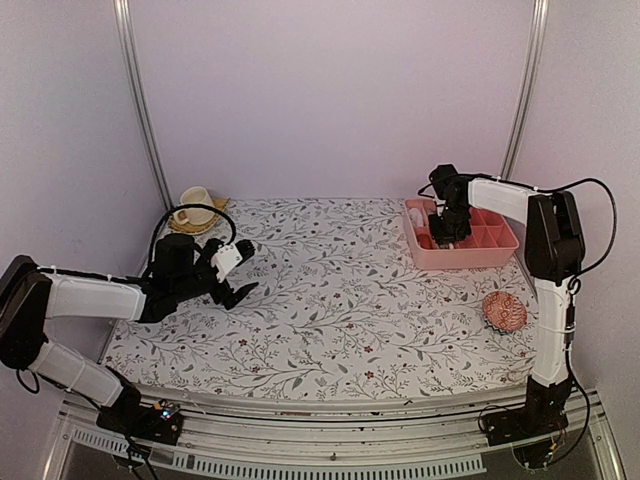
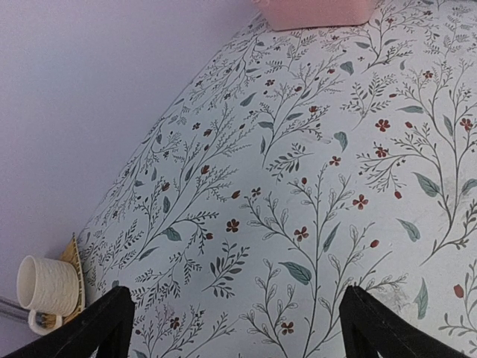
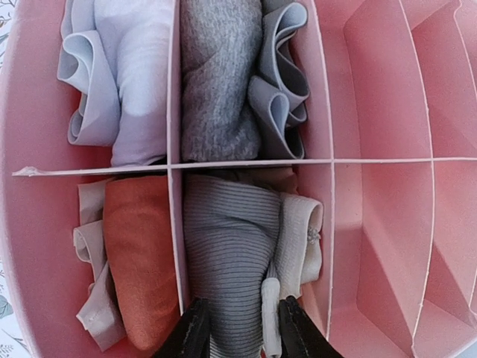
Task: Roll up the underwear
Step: Place the underwear in the storage box.
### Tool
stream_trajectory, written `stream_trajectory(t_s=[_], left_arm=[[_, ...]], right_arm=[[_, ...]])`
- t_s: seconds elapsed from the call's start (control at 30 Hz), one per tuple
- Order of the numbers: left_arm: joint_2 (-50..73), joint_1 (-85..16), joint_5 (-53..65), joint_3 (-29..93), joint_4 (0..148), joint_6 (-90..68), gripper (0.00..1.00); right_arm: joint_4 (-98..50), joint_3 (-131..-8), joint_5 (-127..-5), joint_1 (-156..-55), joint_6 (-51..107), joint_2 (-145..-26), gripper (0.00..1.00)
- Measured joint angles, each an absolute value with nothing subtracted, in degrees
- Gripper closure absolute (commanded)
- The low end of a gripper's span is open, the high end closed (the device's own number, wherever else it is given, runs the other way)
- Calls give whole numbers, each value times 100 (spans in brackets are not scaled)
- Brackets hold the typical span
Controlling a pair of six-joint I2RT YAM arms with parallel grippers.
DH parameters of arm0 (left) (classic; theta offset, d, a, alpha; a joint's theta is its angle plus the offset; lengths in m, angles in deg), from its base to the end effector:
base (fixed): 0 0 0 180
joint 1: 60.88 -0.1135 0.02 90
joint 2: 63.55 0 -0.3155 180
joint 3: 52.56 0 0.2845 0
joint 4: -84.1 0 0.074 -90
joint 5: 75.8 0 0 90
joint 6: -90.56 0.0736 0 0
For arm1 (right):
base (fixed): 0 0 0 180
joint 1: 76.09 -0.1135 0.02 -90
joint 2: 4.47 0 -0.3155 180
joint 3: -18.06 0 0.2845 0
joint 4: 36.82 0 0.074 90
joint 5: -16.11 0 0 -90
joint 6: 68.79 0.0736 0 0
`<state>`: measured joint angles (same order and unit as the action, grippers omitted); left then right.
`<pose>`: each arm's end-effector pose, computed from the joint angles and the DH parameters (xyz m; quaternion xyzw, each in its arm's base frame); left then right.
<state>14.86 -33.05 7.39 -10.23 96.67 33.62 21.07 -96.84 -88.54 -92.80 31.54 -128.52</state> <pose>0.2802 -0.1578 0.1963 0.4511 0.7032 -0.0247 0.5489 0.5170 0.1358 0.1960 -0.0288 0.9719 -0.0753 0.2211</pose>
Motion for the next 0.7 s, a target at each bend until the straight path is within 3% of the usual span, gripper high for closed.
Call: stream_trajectory(t_s=[0.17, 0.3, 0.4, 0.53, 0.7], left_arm=[[1486, -3305, 742, -1023, 9667, 3362, 1], [1486, -3305, 742, -1023, 9665, 3362, 1], [1486, -3305, 742, -1023, 9667, 3362, 2], [1486, -3305, 739, -1023, 9665, 3362, 1], [1486, -3305, 739, -1023, 9663, 3362, 2]], right_arm=[[2133, -9684, -8922, -9293, 3174, -12802, 60], [2166, -9692, -8994, -9308, 3174, -12708, 60], [2172, -9692, -9016, -9335, 3172, -12623, 66], [2174, -9692, -9035, -9372, 3174, -12574, 84], [2172, -9647, -9121, -9372, 3193, -12574, 85]])
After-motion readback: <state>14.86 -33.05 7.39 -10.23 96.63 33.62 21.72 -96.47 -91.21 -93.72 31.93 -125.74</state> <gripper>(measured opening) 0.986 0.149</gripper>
